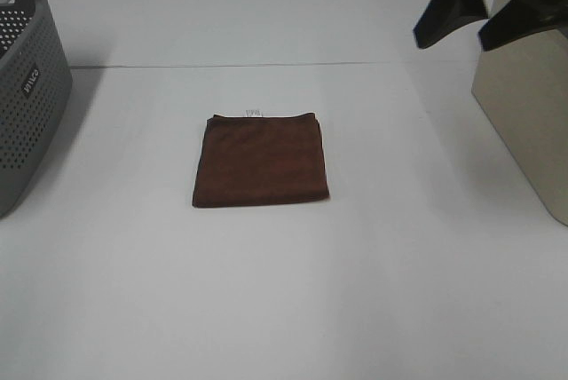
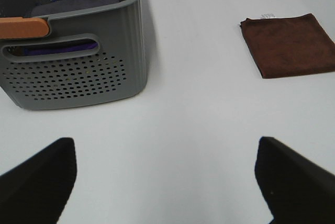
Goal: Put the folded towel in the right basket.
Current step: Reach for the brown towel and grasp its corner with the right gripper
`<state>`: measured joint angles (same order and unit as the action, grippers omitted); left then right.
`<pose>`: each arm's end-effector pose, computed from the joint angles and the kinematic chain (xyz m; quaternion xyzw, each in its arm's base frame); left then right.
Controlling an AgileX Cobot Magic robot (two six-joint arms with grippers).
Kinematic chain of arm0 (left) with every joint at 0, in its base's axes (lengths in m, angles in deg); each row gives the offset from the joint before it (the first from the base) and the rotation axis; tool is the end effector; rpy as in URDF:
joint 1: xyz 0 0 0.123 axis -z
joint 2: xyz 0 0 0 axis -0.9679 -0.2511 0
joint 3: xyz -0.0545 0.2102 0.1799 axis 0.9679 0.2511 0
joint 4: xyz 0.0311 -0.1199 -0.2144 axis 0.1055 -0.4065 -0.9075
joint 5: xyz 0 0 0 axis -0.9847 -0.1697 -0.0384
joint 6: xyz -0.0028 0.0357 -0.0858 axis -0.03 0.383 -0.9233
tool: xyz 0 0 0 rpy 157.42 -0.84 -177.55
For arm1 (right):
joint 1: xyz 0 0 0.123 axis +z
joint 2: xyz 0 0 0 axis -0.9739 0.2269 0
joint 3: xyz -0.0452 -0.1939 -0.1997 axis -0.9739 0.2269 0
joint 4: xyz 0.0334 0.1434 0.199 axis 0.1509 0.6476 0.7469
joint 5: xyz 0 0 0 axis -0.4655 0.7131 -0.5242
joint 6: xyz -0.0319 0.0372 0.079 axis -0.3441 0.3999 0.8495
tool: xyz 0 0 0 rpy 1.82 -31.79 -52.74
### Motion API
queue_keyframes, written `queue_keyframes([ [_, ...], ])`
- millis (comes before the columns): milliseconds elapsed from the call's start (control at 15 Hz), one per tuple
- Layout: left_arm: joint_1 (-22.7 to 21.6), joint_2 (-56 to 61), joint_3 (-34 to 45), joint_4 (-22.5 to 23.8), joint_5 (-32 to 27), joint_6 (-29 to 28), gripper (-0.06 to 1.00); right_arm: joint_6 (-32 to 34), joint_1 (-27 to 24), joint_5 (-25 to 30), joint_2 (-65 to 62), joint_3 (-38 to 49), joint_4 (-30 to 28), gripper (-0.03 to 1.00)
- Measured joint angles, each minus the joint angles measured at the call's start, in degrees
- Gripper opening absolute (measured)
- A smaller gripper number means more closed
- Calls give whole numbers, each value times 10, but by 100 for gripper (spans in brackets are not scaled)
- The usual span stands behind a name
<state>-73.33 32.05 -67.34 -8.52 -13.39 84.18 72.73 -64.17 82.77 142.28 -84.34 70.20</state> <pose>-0.0052 -0.0044 0.2761 0.0326 0.8489 -0.0286 0.5268 0.3166 0.0942 0.3068 -0.1538 0.9430 0.1410 0.2594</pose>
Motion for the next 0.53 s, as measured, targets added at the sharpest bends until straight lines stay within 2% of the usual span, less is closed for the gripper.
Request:
queue_keyframes([
  [133, 0, 0, 0, 0, 0, 0, 88, 1, 48, -6, 89, -32, 4, 76],
  [533, 0, 0, 0, 0, 0, 0, 88, 1, 55, -8, 240, -95, 40, 76],
])
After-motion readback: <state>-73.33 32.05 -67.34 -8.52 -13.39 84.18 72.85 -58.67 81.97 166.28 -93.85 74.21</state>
